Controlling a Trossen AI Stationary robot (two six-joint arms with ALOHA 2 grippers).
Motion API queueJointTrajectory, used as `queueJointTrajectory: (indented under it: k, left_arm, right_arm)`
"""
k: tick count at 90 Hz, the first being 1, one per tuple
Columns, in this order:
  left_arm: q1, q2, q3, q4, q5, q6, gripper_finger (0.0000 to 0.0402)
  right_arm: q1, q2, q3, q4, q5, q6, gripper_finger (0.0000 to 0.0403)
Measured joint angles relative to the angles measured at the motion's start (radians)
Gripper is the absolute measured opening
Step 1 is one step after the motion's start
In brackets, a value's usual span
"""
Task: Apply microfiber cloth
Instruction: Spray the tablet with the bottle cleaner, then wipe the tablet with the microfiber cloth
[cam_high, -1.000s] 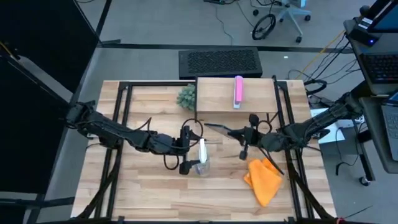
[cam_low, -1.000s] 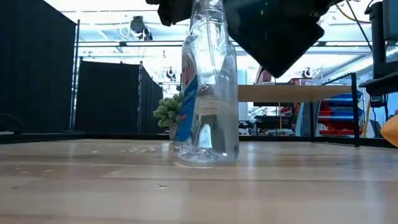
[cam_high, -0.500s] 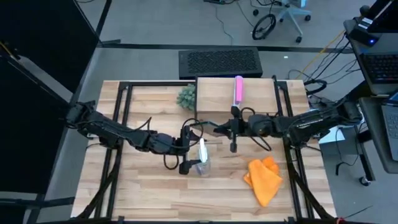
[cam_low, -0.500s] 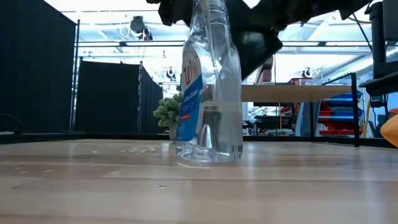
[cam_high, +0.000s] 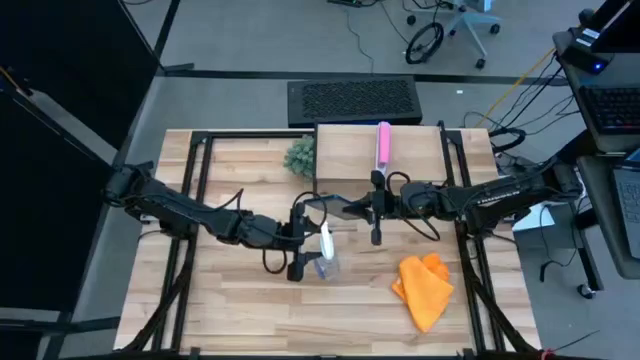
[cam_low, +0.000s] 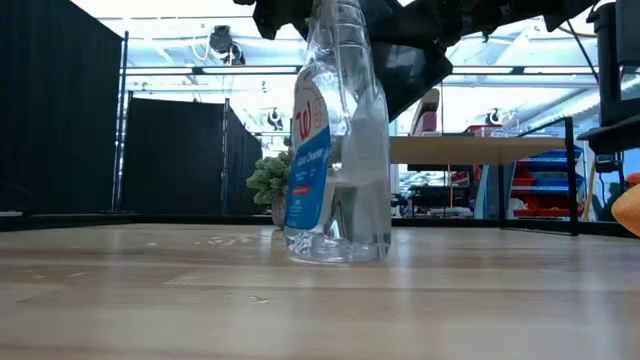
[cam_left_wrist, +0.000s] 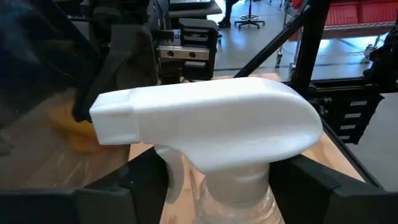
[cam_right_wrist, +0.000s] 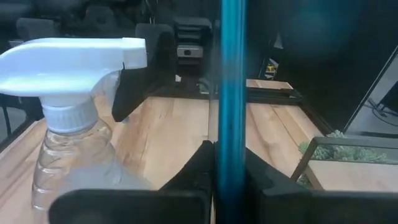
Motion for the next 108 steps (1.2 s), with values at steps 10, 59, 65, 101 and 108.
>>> queueJointTrajectory:
  k: [10, 59, 65, 101, 108]
  left_arm:
    - [0.000, 0.000, 0.000, -0.006, -0.003, -0.019, 0.0293]
    - [-0.019, -0.216, 0.000, -0.235, 0.004, -0.049, 0.0381]
    - [-0.019, -0.237, 0.001, -0.260, 0.008, -0.049, 0.0381]
    - [-0.016, -0.427, 0.001, -0.379, -0.185, -0.044, 0.0381]
    - [0.005, -0.451, 0.002, -0.377, -0.227, -0.074, 0.0381]
  right_arm:
    - [0.000, -0.002, 0.000, -0.015, 0.001, -0.015, 0.0009]
    - [0.001, -0.194, 0.000, -0.269, 0.027, 0.079, 0.0009]
    - [0.003, -0.210, 0.000, -0.300, 0.026, 0.092, 0.0009]
    - [0.061, -0.314, 0.000, -0.474, -0.022, 0.233, 0.0009]
    - [0.136, -0.322, 0.000, -0.467, -0.042, 0.333, 0.0009]
